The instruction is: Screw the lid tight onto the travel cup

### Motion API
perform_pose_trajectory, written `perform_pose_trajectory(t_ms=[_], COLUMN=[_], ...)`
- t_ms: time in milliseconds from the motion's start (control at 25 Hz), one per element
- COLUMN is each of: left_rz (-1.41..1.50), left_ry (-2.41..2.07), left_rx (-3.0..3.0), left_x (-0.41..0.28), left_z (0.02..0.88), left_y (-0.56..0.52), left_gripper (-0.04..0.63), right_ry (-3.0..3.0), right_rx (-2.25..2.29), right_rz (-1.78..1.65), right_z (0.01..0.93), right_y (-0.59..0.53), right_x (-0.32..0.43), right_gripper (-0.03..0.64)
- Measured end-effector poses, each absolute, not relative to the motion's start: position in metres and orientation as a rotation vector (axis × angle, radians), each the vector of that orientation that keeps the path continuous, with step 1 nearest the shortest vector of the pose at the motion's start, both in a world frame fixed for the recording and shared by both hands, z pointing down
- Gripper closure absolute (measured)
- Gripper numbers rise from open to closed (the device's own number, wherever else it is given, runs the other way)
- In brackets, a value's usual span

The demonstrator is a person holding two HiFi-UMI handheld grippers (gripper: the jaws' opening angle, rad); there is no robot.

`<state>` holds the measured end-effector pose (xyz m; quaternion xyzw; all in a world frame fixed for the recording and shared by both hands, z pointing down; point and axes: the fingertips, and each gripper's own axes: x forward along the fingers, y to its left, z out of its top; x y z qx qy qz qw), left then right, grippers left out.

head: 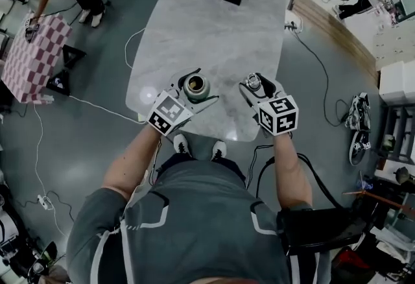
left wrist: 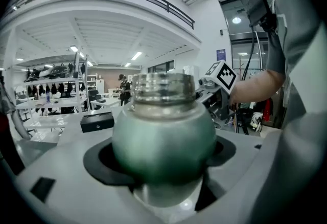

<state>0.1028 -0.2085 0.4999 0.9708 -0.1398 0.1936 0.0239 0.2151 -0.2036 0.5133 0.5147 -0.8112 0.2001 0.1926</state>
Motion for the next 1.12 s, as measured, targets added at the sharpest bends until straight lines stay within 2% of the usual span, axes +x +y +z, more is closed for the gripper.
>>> perform_pose_trajectory(t_ms=[320, 600, 1120], left_rz=[0.515, 0.531, 0.578], left_ry=[-0.385, -0.345, -0.251], left_rx=[3.041, 3.058, 3.05], left_x=[0.089, 0.107, 0.07], left_z=[0.442, 0.405, 0.383], left_y=[-0.196, -0.167, -0.147], left_gripper=[0.196, 0.196, 0.196], right_ry=[-2.341, -2.414, -2.629], right_rx=[1.419, 1.399, 1.14], right_rz=[0.463, 0.359, 0.265], right_z=[0.447, 0.389, 0.311], right_y=[-0.191, -0.17, -0.162], right_x=[0.191, 0.202, 0.113], right_gripper=[0.337, 0.337, 0.337])
